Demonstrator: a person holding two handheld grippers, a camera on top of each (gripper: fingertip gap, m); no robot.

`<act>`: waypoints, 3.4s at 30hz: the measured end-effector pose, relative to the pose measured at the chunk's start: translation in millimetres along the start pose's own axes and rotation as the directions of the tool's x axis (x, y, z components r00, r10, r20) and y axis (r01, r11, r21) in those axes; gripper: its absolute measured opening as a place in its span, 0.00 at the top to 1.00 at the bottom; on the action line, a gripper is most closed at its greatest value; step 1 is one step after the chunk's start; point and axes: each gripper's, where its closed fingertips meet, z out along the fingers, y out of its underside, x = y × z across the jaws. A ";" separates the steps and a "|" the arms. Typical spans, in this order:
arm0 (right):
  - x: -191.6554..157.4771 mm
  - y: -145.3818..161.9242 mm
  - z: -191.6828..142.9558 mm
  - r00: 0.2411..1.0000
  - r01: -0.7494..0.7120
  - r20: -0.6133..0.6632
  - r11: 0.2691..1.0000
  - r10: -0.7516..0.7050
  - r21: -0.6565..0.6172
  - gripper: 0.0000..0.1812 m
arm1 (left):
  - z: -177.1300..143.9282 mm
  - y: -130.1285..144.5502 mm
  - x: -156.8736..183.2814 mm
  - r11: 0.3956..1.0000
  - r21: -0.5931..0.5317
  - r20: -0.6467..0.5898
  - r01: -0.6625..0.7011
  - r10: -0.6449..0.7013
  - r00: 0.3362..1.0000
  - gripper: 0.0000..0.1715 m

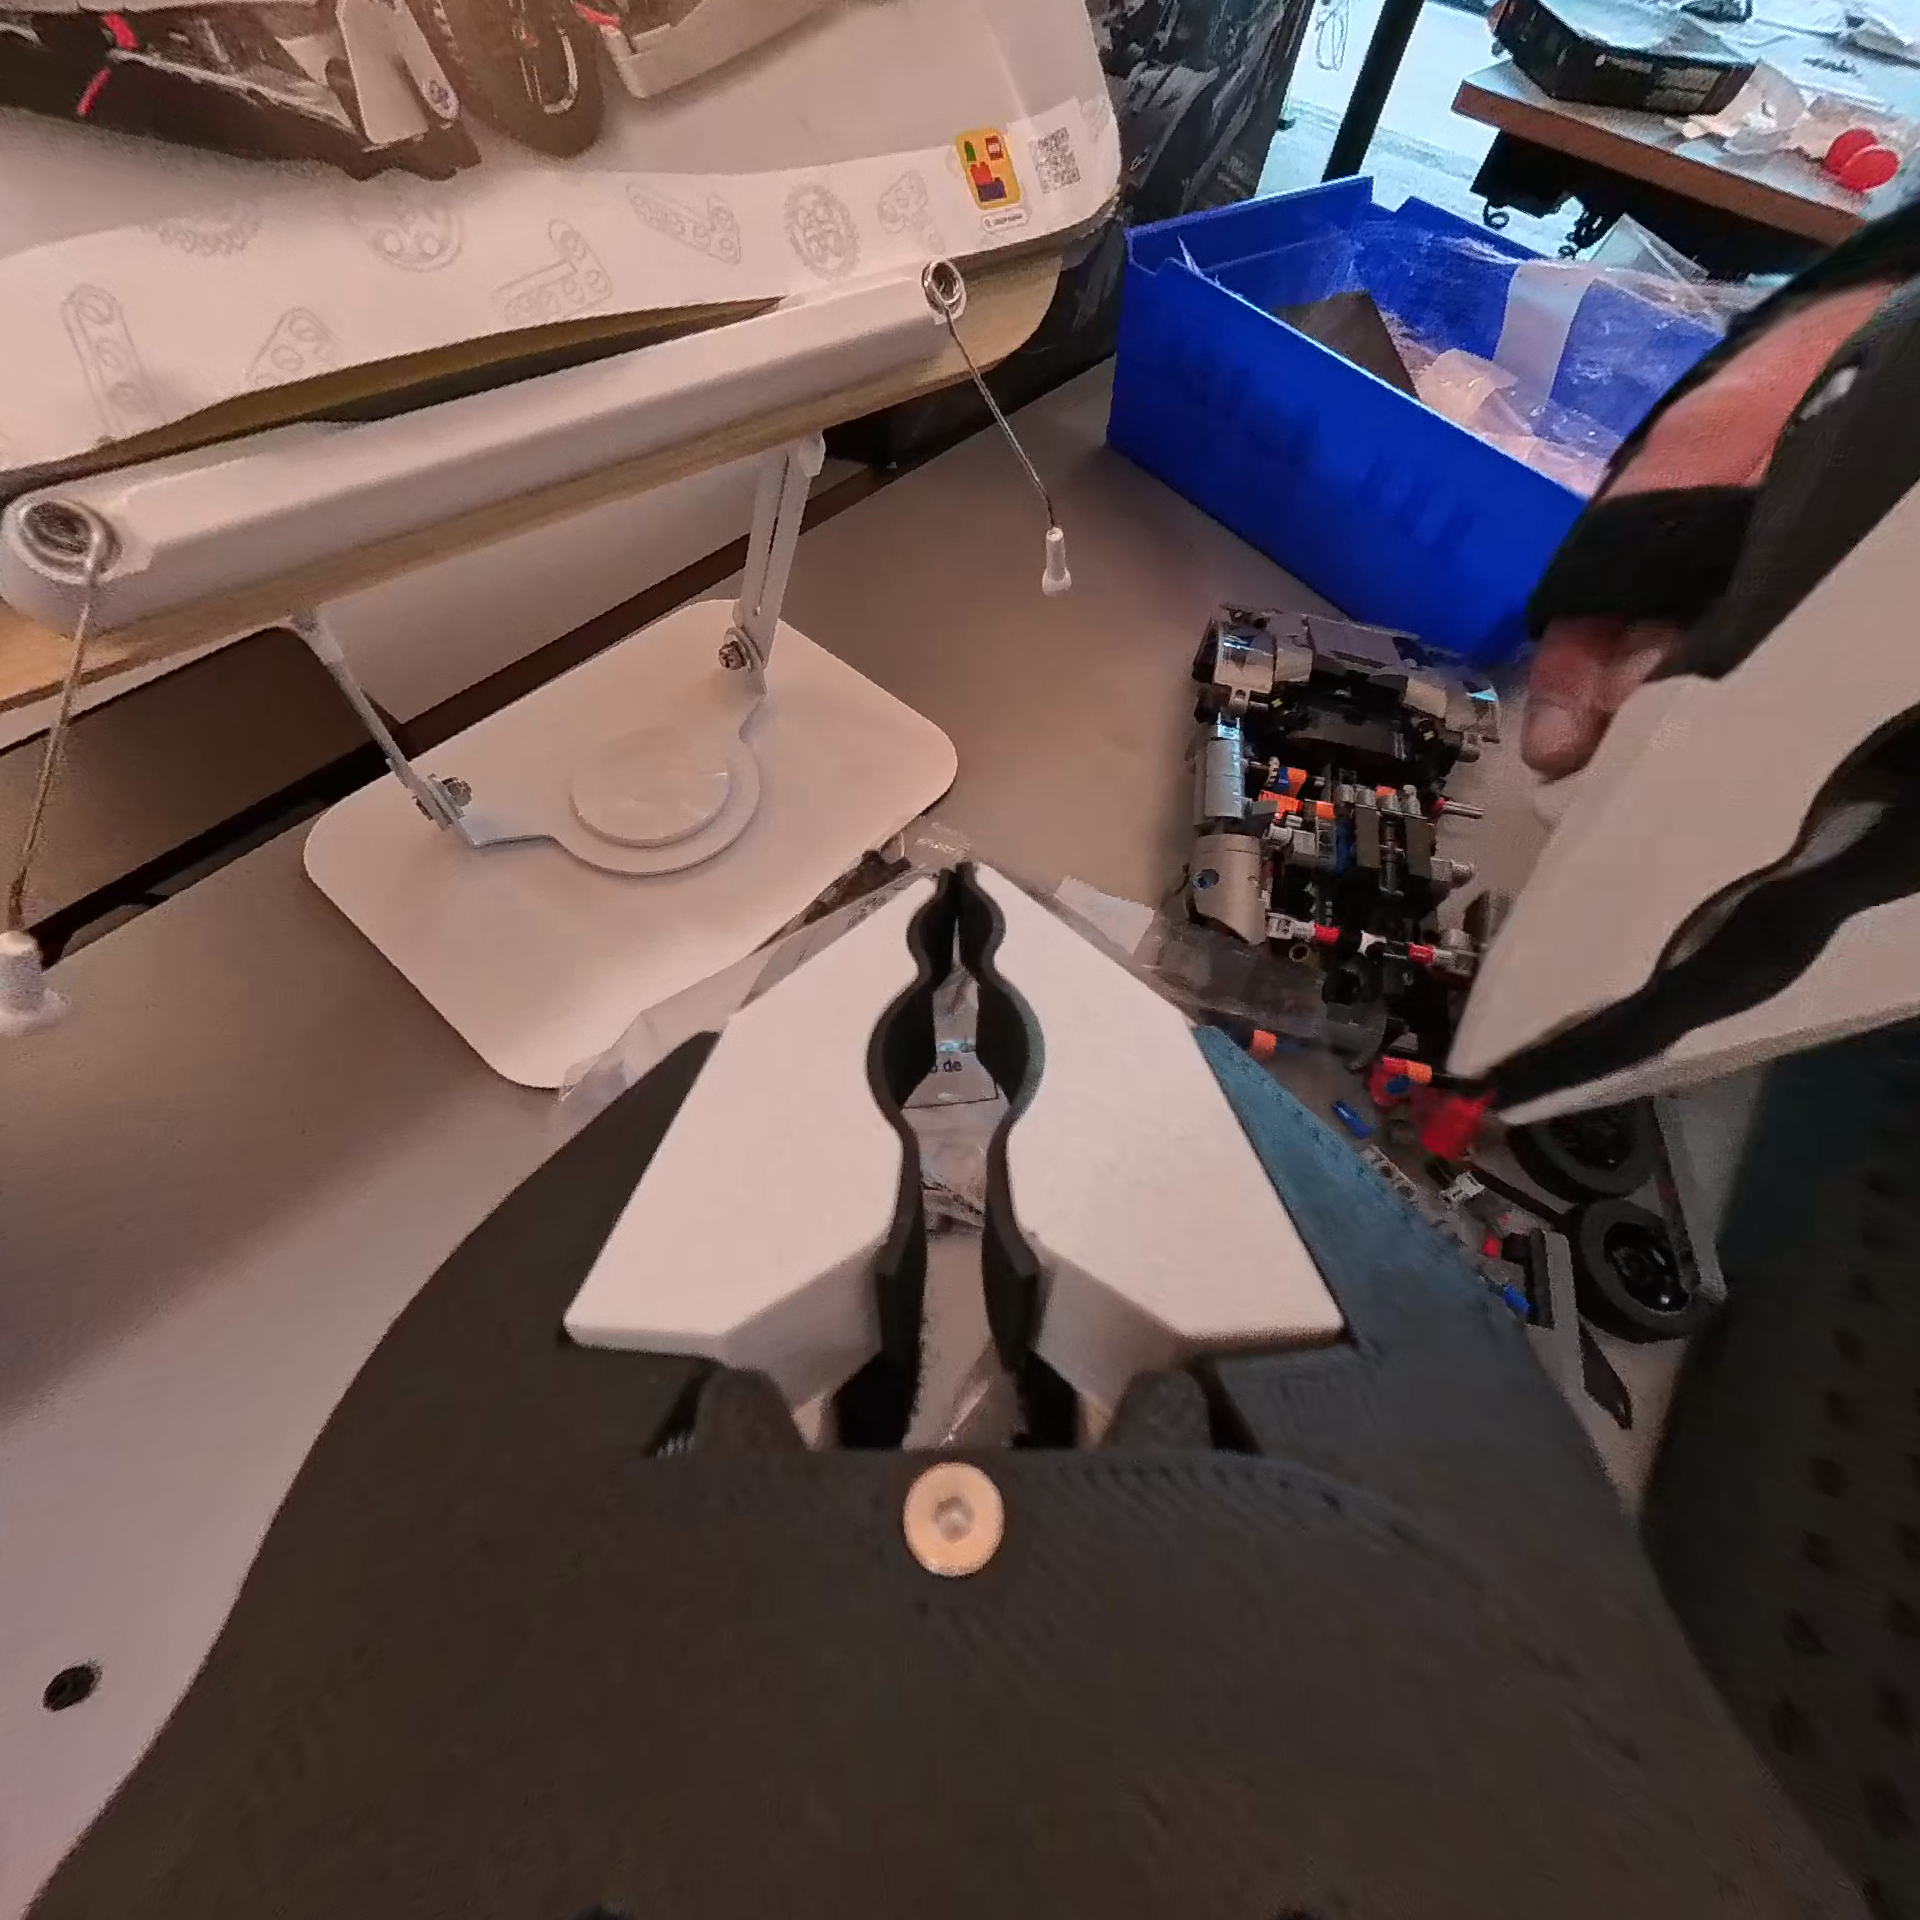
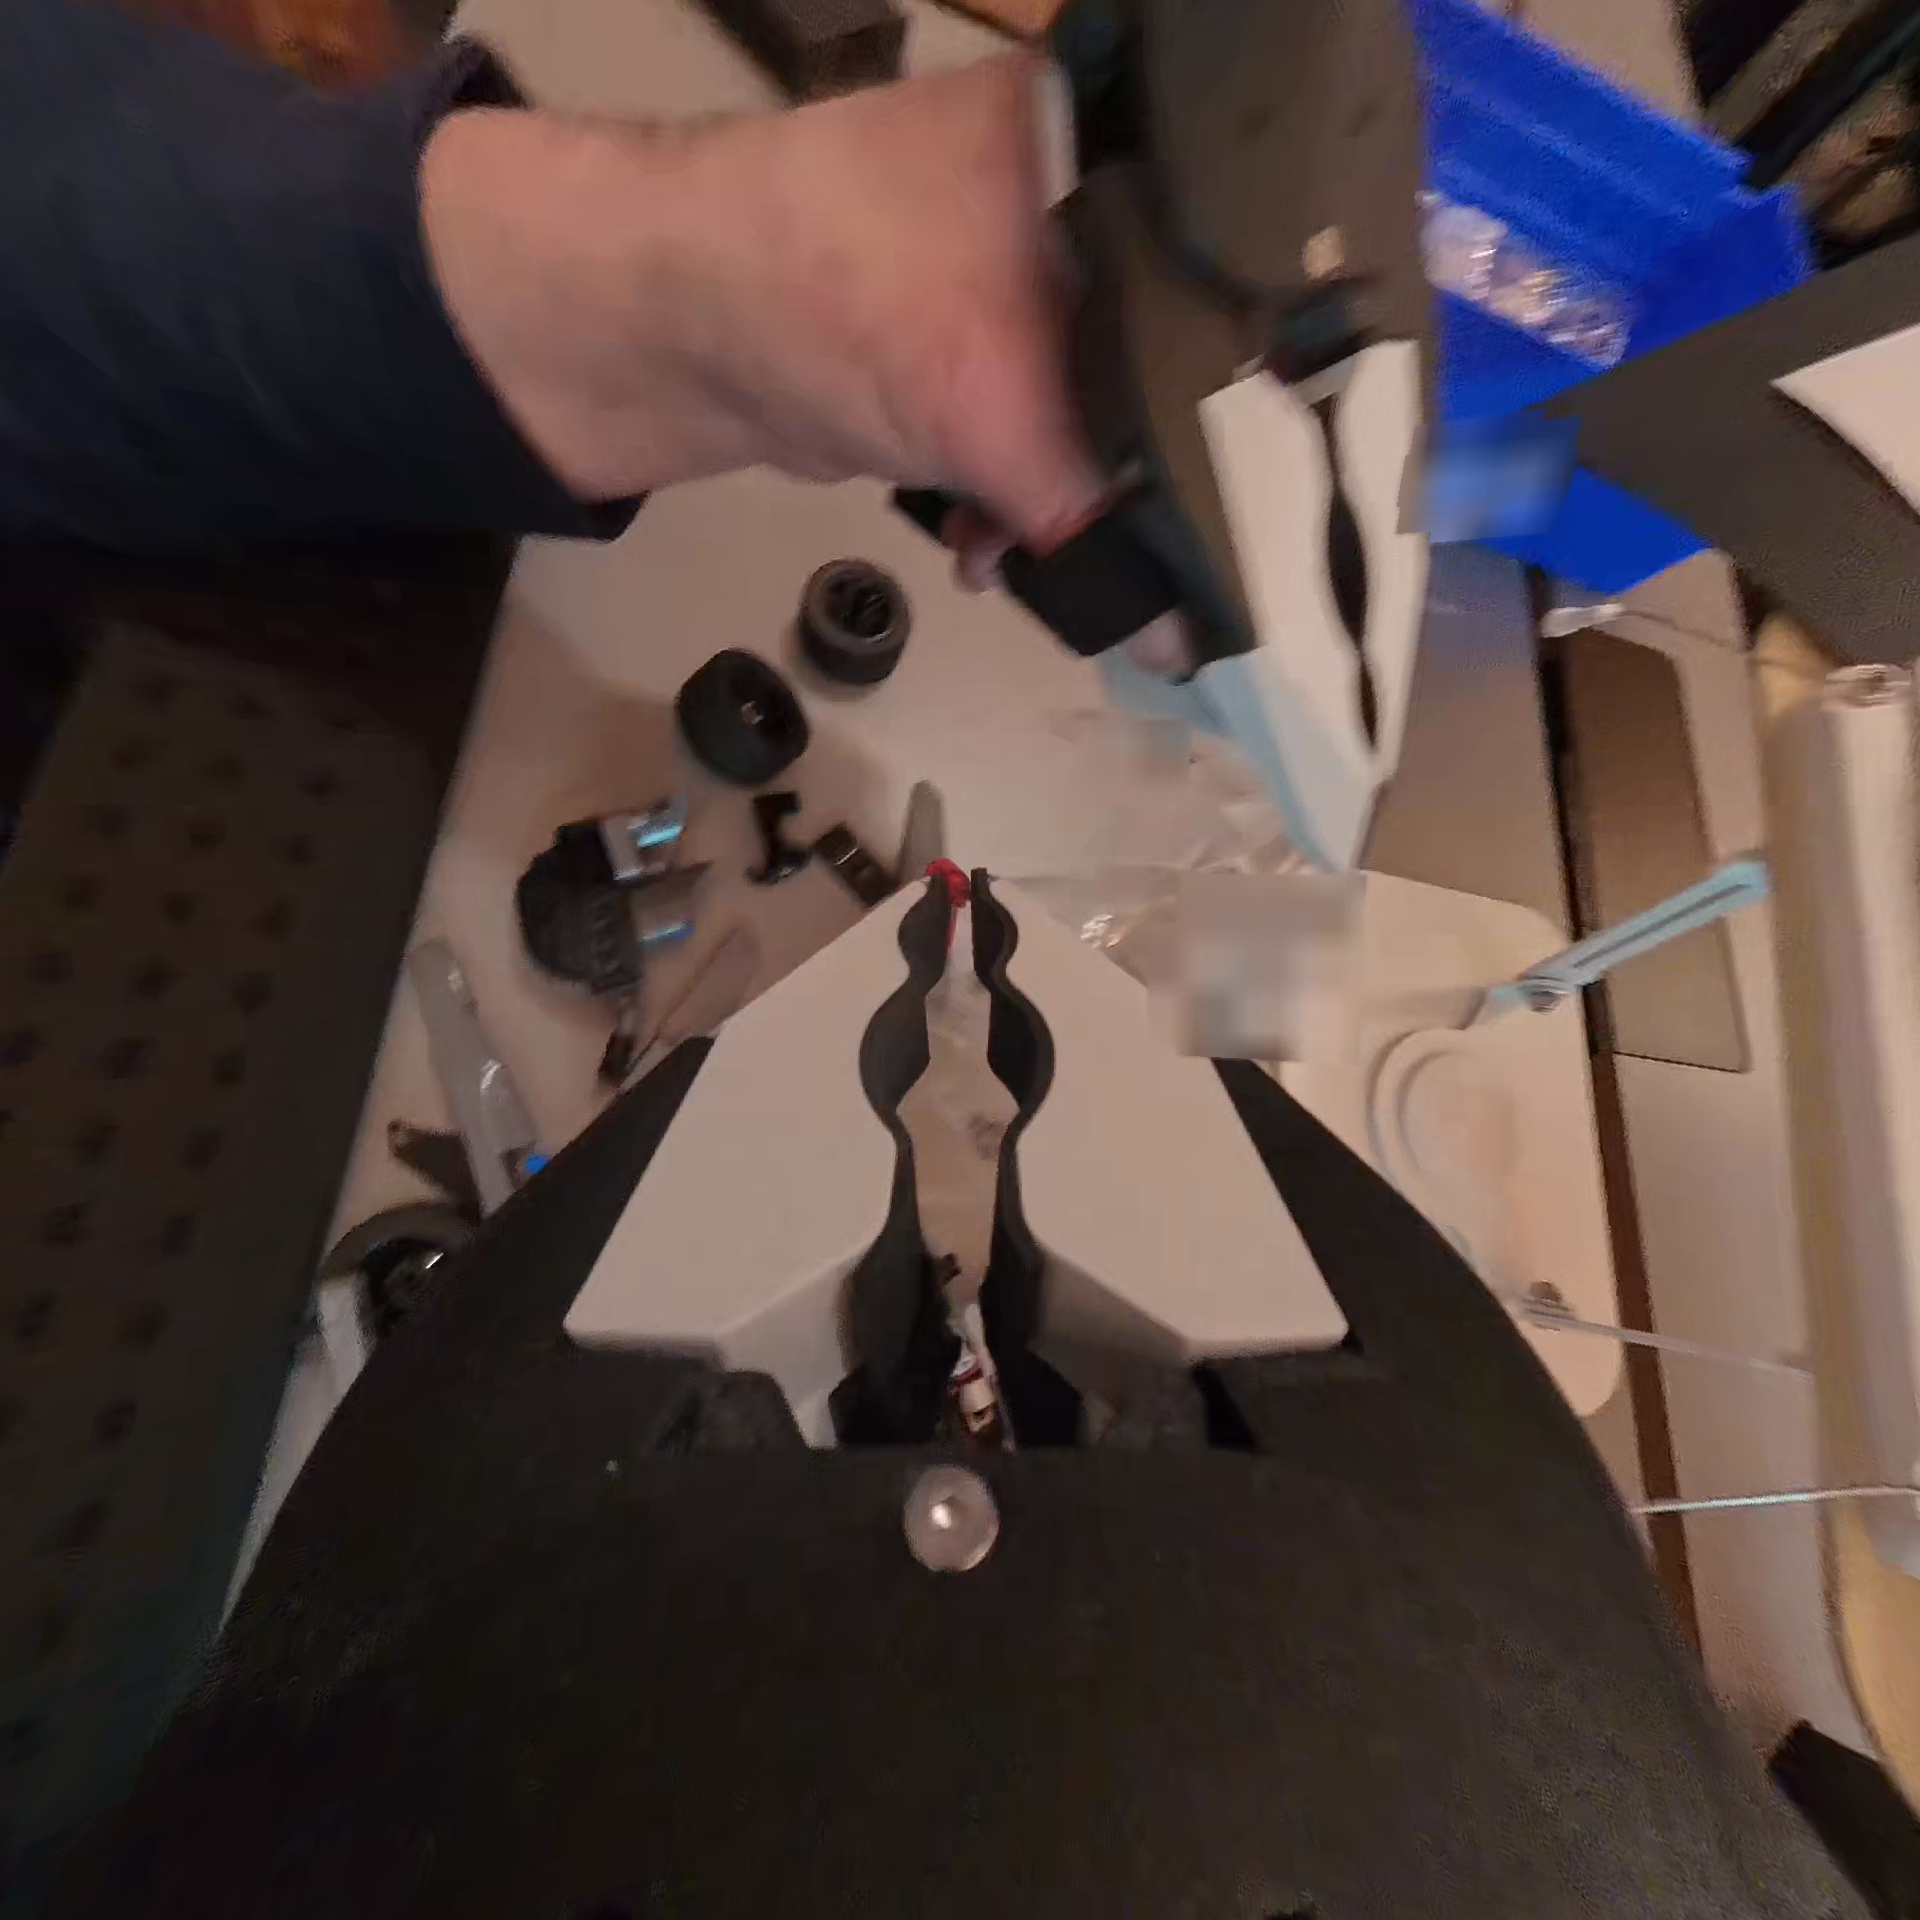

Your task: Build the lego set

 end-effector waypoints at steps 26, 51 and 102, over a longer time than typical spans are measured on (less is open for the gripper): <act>-27.9 77.9 81.2 0.998 0.060 0.058 0.883 -0.037 -0.465 0.85 | -25.2 -13.3 -38.1 0.976 0.180 0.092 0.121 -0.139 0.986 1.00; -68.3 116.0 43.1 0.932 0.144 0.351 0.801 0.088 -0.581 0.83 | -27.4 0.8 -59.7 0.964 0.199 0.087 0.178 -0.198 0.976 1.00; 7.3 -25.5 11.6 0.985 -0.165 0.077 0.961 0.152 0.221 0.96 | -0.7 -0.3 7.2 0.999 -0.005 0.017 0.033 -0.033 0.999 1.00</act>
